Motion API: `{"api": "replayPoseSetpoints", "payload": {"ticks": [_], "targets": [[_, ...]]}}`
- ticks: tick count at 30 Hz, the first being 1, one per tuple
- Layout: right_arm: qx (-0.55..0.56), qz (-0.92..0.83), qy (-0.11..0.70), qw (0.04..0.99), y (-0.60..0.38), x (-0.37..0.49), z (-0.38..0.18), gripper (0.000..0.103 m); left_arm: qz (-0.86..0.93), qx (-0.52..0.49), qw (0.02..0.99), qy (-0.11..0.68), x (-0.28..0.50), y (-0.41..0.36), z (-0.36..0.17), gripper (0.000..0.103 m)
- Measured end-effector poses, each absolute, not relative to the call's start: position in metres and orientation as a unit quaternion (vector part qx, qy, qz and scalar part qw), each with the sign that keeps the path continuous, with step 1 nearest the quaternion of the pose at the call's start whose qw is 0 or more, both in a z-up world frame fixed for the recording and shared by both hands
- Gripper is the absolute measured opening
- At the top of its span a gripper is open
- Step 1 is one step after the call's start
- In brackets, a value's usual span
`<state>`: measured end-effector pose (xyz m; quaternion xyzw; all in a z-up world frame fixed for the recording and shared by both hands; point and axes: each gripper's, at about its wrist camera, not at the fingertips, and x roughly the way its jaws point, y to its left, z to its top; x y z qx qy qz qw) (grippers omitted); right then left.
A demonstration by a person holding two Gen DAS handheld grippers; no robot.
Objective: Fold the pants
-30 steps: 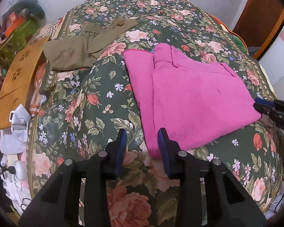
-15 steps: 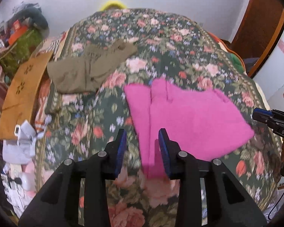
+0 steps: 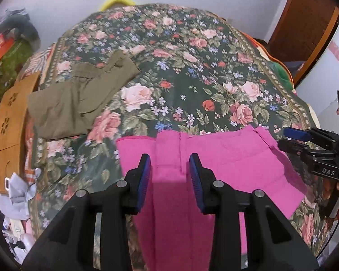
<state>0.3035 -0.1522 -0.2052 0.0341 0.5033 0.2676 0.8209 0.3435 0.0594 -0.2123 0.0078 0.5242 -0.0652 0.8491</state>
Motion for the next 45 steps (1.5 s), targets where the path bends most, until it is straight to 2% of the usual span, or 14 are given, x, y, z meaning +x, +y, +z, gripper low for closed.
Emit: {"api": "replayPoseSetpoints", "payload": {"ticks": [5, 8, 14, 19, 22, 24, 26, 35, 43, 45], "targets": [[0.051, 0.282, 0.53, 0.798, -0.142, 0.323, -0.224, 0.044, -0.068, 0.016, 0.838, 0.541, 0.356, 0.055, -0.236, 0.036], [0.046, 0.294, 0.533, 0.792, -0.137, 0.323, -0.23, 0.028, -0.07, 0.008, 0.835, 0.546, 0.358, 0.059, -0.244, 0.037], [0.027, 0.296, 0.527, 0.796, -0.135, 0.318, -0.235, 0.026, -0.064, 0.007, 0.838, 0.541, 0.355, 0.064, -0.248, 0.045], [0.009, 0.286, 0.517, 0.807, -0.14, 0.312, -0.221, 0.026, -0.065, 0.011, 0.844, 0.532, 0.349, 0.067, -0.229, 0.045], [0.008, 0.278, 0.509, 0.814, -0.148, 0.307, -0.21, 0.036, -0.056, 0.018, 0.854, 0.517, 0.341, 0.071, -0.214, 0.049], [0.019, 0.27, 0.501, 0.822, -0.155, 0.302, -0.205, 0.063, -0.048, 0.014, 0.861, 0.507, 0.335, 0.078, -0.205, 0.065], [0.031, 0.256, 0.496, 0.829, -0.16, 0.299, -0.201, 0.078, -0.041, 0.002, 0.865, 0.5, 0.328, 0.087, -0.2, 0.073], [0.044, 0.254, 0.541, 0.8, -0.159, 0.284, -0.23, 0.079, -0.051, -0.033, 0.835, 0.547, 0.317, 0.092, -0.23, 0.074], [0.067, 0.268, 0.55, 0.788, -0.155, 0.297, -0.241, 0.079, -0.07, -0.059, 0.825, 0.558, 0.322, 0.084, -0.245, 0.074], [0.067, 0.271, 0.551, 0.786, -0.152, 0.3, -0.243, 0.07, -0.074, -0.06, 0.826, 0.556, 0.324, 0.083, -0.247, 0.069]]}}
